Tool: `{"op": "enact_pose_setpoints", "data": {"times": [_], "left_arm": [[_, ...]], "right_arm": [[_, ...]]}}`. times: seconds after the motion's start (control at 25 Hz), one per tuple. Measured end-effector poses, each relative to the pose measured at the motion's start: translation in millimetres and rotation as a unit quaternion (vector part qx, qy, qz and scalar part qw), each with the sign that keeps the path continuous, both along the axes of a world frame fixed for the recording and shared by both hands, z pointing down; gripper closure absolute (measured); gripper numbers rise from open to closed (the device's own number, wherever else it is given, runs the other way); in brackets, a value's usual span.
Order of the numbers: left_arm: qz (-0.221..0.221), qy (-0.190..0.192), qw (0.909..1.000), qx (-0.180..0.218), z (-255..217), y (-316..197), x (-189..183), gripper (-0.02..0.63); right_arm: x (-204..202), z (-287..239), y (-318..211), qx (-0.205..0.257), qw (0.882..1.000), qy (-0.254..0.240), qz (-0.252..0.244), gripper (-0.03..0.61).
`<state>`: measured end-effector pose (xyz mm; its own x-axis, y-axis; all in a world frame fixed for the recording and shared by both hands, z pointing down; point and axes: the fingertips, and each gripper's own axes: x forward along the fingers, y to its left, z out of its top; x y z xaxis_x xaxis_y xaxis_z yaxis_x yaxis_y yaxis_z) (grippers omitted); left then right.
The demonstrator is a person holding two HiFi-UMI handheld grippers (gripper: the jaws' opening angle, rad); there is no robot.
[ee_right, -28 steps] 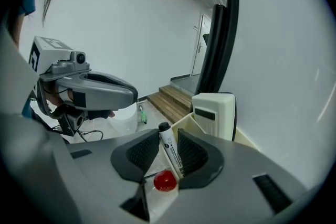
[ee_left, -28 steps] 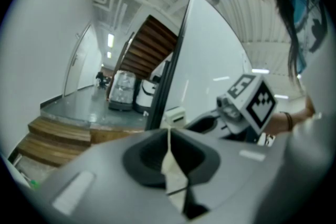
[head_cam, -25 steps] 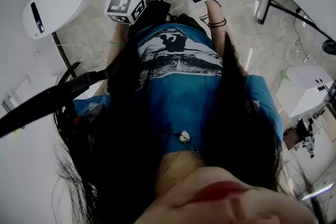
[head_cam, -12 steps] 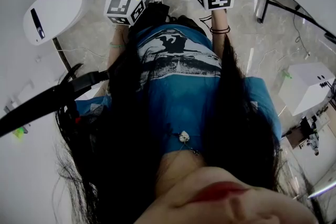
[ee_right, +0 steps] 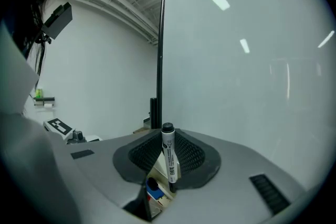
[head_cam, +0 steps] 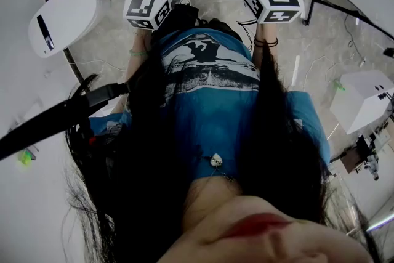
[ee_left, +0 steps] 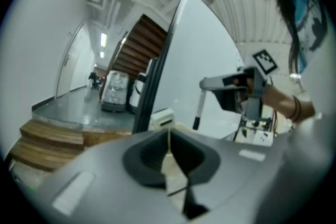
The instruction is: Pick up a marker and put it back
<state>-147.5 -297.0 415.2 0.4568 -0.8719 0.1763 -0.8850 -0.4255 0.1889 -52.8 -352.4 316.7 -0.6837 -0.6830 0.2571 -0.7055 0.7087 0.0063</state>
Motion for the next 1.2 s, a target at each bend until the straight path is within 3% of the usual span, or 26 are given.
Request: {"op": "enact_pose_setpoints", "data": {"times": [0.16, 0.32, 0.56, 1.2], "left_arm": [[0.004, -0.001, 1.0000, 0.004, -6, 7, 20, 0.611], [0.005, -0.001, 1.0000, 0.004, -5, 8, 18, 0.611], [0.002, -0.001, 1.0000, 0.002, -5, 5, 15, 0.611], [-0.018, -0.004, 0.9998, -0.002, 1, -7, -13, 0.611]], "right_arm": [[14, -4, 10, -0.003, 1.000, -0.009, -0.007, 0.497], [3, 15, 12, -0.025, 0.999, -0.007, -0.018, 0.497], [-13, 51, 14, -0.027, 0.995, 0.068, -0.060, 0.497], [-75, 118, 12, -0.055, 0.978, 0.149, -0.133, 0.497]]}}
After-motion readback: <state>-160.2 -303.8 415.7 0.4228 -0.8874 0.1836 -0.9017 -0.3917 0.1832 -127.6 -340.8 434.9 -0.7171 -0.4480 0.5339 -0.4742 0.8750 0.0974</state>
